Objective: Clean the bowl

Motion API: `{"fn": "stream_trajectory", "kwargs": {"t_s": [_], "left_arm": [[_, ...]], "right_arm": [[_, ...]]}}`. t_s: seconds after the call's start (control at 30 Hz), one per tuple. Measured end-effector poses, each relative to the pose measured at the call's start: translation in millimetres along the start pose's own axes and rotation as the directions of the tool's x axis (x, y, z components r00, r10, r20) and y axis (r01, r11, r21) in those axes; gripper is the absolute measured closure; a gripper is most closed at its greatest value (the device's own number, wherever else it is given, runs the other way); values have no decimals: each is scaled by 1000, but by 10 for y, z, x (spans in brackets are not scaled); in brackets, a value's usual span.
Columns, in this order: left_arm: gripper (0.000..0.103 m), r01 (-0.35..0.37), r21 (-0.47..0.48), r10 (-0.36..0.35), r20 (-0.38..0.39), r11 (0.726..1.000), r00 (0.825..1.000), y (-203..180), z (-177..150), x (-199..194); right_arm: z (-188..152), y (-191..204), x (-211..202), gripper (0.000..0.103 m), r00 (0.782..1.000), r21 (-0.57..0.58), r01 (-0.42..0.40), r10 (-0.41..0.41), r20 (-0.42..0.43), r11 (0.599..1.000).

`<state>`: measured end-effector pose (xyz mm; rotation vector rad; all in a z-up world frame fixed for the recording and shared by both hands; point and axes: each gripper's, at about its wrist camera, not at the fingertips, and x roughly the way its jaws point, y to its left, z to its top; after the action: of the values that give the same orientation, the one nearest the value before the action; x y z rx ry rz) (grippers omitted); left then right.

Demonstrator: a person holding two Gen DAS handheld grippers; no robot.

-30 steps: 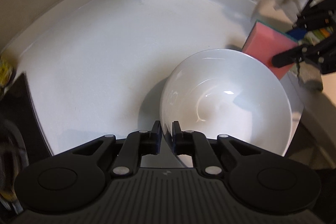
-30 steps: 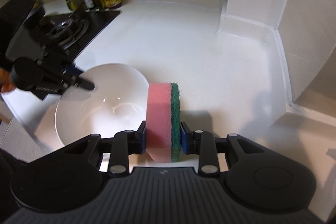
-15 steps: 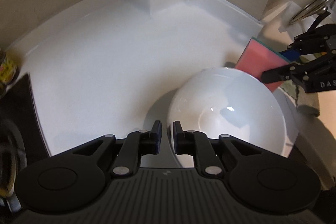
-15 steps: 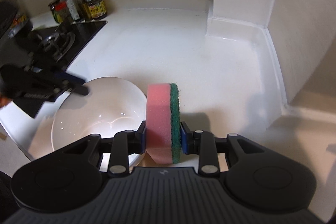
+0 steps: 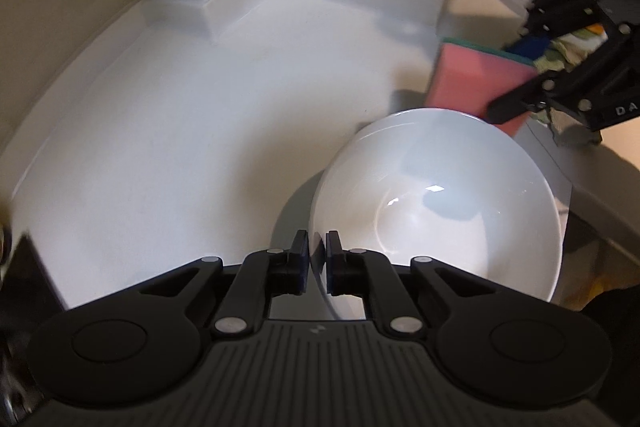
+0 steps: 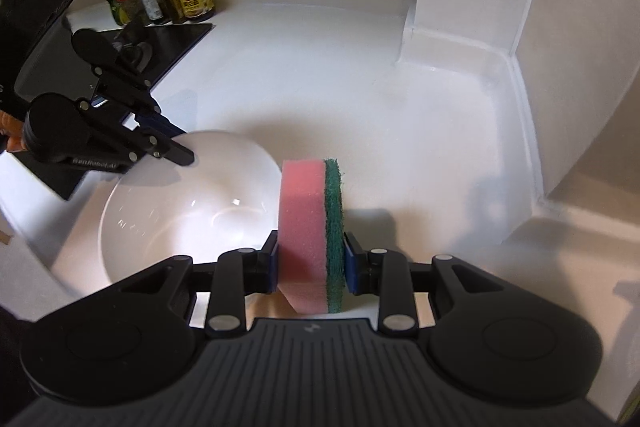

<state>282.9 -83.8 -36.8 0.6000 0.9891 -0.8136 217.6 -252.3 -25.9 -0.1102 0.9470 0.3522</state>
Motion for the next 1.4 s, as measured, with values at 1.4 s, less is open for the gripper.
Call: {"fn": "stream_trajectory", "kwargs": {"t_s": [1.4], "left_arm": [[96, -67, -193, 62, -30, 979, 998, 28, -300, -247]], "right_arm": [[-144, 12, -91, 76, 996, 30, -90, 90, 4, 995]]}}
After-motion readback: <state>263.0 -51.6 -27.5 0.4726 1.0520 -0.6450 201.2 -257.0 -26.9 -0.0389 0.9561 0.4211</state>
